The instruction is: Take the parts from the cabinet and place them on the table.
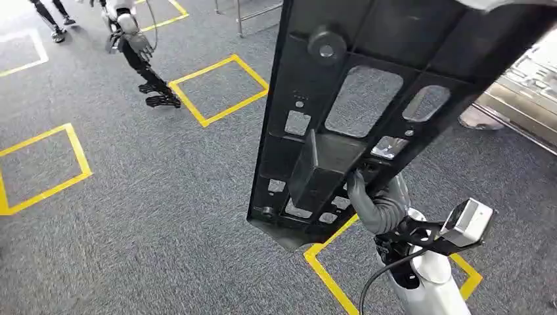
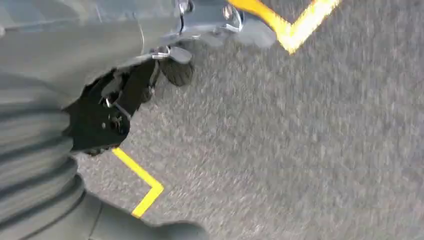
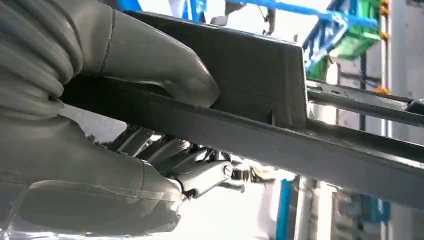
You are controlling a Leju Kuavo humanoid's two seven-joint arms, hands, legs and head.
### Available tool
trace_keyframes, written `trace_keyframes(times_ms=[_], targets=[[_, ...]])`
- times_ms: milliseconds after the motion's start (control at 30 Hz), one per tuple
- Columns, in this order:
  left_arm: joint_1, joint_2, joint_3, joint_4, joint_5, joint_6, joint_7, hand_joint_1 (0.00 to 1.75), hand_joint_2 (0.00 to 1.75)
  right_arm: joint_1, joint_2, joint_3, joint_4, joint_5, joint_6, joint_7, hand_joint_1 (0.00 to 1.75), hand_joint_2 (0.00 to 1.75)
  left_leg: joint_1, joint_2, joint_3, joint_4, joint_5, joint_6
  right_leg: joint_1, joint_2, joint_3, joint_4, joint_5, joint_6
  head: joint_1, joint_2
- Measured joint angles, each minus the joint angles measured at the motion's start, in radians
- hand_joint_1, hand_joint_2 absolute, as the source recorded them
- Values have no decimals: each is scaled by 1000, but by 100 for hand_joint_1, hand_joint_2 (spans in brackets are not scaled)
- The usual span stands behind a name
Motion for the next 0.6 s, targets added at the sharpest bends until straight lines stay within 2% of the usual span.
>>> trace_keyframes(times_ms=[33,67,100,133,167,200,233,267,300,333,367,400,433,467,500,567,600], targets=[[-2,0,0,0,0,0,0,0,175,5,0,-1,0,0,0,-3,175,175,0,10,4,-3,-1,-5,2,11,-1,1,0,-4,-1,0],[-5,0,0,0,0,0,0,0,175,8,0,-3,0,0,2,-6,175,175,0,21,10,-3,-5,-13,-3,24,3,-7,3,-11,0,0],[-7,1,0,0,2,1,0,0,175,11,0,-3,-1,0,4,-8,175,175,7,-20,8,9,-18,-20,-9,34,9,-13,7,-16,-1,0],[-6,1,1,0,0,3,0,0,175,8,0,-3,-1,0,5,-11,175,175,9,-69,-12,56,-49,-22,-11,44,9,-13,7,-21,-3,0],[-5,-1,3,0,-1,4,2,0,175,8,4,-2,0,-1,5,-12,175,175,11,-88,-47,131,-89,-23,-11,55,9,-13,7,-25,-7,0],[-3,-1,5,0,-1,5,2,0,175,8,6,-2,0,-1,6,-11,175,175,12,-98,-91,221,-127,-25,-10,68,9,-13,7,-27,-8,0],[-2,-1,6,0,0,6,2,0,175,9,6,-2,0,-2,9,-11,175,175,12,-103,-129,293,-149,-27,-8,82,9,-12,7,-28,-7,0],[0,-1,6,0,0,8,3,0,175,9,7,-2,0,-2,12,-10,175,175,12,-103,-150,327,-148,-28,-7,96,10,-11,7,-28,-8,0],[1,-1,6,0,1,10,3,0,175,9,8,-1,0,-2,16,-8,175,175,12,-104,-148,311,-120,-27,-7,111,11,-9,6,-28,-7,0],[1,-1,6,0,0,10,3,0,175,8,8,-1,0,-3,20,-7,175,175,12,-106,-125,248,-74,-24,-7,126,12,-7,6,-27,-9,0],[0,-1,6,0,0,10,3,0,175,8,8,0,0,-4,21,-5,175,175,12,-115,-87,155,-21,-21,-8,140,14,-6,5,-25,-9,0],[0,-1,6,0,0,11,3,0,175,7,9,0,0,-5,21,-5,175,175,13,-146,-45,60,25,-16,-9,152,16,-4,3,-22,-10,0],[-1,-1,6,0,0,11,3,0,175,7,10,0,0,-6,21,-4,175,175,15,-184,-29,26,10,-11,-5,161,13,-2,3,-17,-8,0],[-1,-1,6,0,0,11,3,0,175,5,11,1,0,-6,21,-1,175,175,17,-178,-26,12,11,-11,-7,174,7,3,4,-11,-7,0],[-3,-1,6,0,-3,12,3,0,175,4,12,2,0,-7,21,0,175,175,11,-169,-27,13,12,-9,-12,182,3,1,6,-5,-8,0],[-9,-1,6,0,-3,13,2,0,175,4,13,2,0,-8,20,2,175,175,10,-152,-22,9,16,4,-14,203,1,-5,11,11,-8,0],[-11,-4,6,0,0,13,2,0,175,4,13,2,0,-10,19,5,175,175,19,-135,-18,-2,23,14,-14,179,-1,5,4,12,-8,0]])
